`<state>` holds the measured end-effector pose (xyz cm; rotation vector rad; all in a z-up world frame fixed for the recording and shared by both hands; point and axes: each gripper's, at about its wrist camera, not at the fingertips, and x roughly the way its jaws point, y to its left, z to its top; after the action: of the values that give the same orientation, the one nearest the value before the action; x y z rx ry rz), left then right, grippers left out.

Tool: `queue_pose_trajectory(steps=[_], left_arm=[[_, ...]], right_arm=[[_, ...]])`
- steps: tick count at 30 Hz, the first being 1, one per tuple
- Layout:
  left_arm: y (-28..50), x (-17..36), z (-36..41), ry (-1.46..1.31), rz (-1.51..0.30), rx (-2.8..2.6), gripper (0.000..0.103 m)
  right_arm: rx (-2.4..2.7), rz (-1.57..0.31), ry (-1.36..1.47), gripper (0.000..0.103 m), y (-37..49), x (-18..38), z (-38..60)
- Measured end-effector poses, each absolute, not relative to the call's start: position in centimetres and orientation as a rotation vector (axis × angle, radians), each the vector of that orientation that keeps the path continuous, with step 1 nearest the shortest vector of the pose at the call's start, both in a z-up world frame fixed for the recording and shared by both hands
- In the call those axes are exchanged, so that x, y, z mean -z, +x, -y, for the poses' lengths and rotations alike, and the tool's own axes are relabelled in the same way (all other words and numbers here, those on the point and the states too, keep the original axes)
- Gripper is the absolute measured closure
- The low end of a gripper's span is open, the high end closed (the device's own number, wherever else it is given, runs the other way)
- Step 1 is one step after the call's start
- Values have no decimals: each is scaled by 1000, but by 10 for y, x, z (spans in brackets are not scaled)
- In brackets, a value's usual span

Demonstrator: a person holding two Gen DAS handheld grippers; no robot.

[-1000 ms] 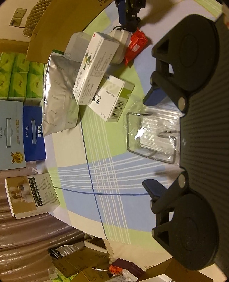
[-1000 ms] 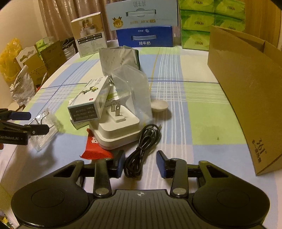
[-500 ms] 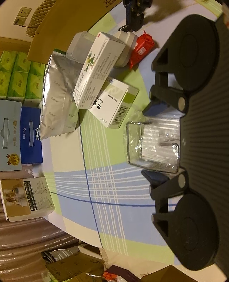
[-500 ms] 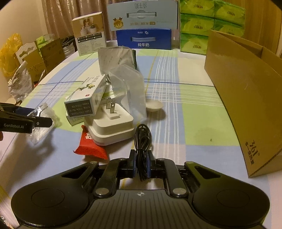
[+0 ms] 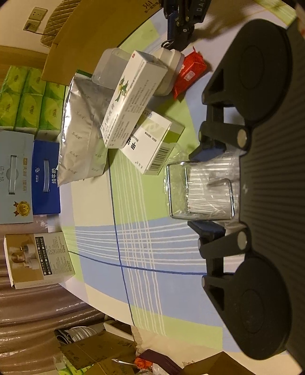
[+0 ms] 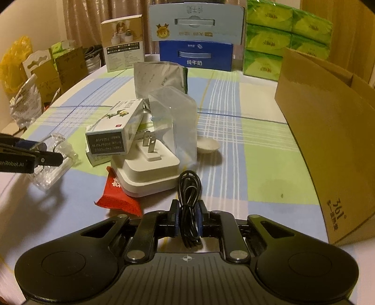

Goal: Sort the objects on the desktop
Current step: 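Carry bagged rack in left tool and cable in right tool over cardboard box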

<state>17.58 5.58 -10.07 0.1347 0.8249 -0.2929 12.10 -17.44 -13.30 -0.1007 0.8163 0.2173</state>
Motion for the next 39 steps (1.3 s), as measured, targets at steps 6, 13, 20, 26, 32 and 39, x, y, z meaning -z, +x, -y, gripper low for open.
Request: queue_pose_trajectory(steps=[6,13,20,26,32,39], left_arm=[[169,96,-56,137,-824,288,57],[154,78,-57,143,-816,283,57],[144,37,-31,196,-778,323,57],[136,-2,30,235,-688,445,57],[136,-20,129,239,-632,589,57],[148,-26,241,212,-632,728,57]], right_arm=[[-217,-817,-88,94,117,129,178],[-217,-770,-55,94,109,105,182],[-181,-686,-30,94,99,58,202],[-108,-597,-11,94,92,-1,248],[-2,-565,-3,94,92,-37,321],[84,-600,20,94,99,-38,403]])
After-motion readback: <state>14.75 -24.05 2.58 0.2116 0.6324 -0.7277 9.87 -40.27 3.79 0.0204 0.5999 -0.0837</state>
